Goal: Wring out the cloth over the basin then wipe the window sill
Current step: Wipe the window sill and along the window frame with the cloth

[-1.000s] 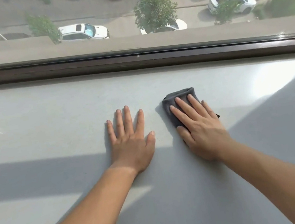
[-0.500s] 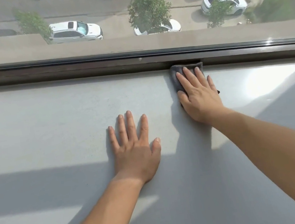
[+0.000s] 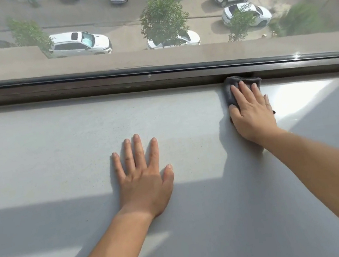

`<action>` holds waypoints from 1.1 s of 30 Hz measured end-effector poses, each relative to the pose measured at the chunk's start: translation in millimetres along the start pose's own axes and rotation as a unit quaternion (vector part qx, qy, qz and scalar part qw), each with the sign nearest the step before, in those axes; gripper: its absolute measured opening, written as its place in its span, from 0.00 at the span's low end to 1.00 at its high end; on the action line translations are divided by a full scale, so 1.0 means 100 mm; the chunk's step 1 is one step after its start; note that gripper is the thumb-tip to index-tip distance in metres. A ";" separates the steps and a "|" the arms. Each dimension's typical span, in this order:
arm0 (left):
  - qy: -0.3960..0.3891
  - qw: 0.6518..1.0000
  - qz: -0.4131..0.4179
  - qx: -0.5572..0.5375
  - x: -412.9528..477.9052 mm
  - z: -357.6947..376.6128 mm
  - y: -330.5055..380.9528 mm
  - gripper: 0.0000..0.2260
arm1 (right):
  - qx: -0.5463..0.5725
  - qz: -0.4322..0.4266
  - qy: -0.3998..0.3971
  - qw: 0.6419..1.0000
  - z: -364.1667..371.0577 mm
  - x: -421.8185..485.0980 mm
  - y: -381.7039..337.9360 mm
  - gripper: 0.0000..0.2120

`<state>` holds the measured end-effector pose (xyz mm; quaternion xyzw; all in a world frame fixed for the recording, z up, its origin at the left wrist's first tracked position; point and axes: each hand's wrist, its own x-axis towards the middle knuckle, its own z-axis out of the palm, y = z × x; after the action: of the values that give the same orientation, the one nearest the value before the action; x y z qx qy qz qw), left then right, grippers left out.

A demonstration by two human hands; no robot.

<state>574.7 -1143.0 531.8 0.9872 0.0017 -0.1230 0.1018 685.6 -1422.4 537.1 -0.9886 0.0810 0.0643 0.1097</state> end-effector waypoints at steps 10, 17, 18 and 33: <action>0.013 1.000 -0.014 0.002 -0.06 -0.06 0.28 0.31 | -0.026 -0.162 -0.029 0.986 0.07 -0.38 0.08 0.29; -0.020 0.998 -0.003 -0.066 -0.33 0.20 1.10 0.30 | 0.003 -0.004 0.005 1.000 0.00 -0.12 0.40 0.29; -0.015 0.998 -0.010 -0.055 -0.34 0.26 1.14 0.31 | 0.002 -0.056 0.006 0.998 0.05 -0.25 0.32 0.29; -0.027 0.999 -0.034 -0.004 -0.31 0.32 1.29 0.34 | -0.017 -0.182 -0.002 0.983 0.08 -0.94 0.62 0.30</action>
<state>541.0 -1275.1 535.0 0.9825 0.0326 -0.1530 0.1014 581.9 -1466.1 530.1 -0.9885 -0.1011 0.0466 0.1025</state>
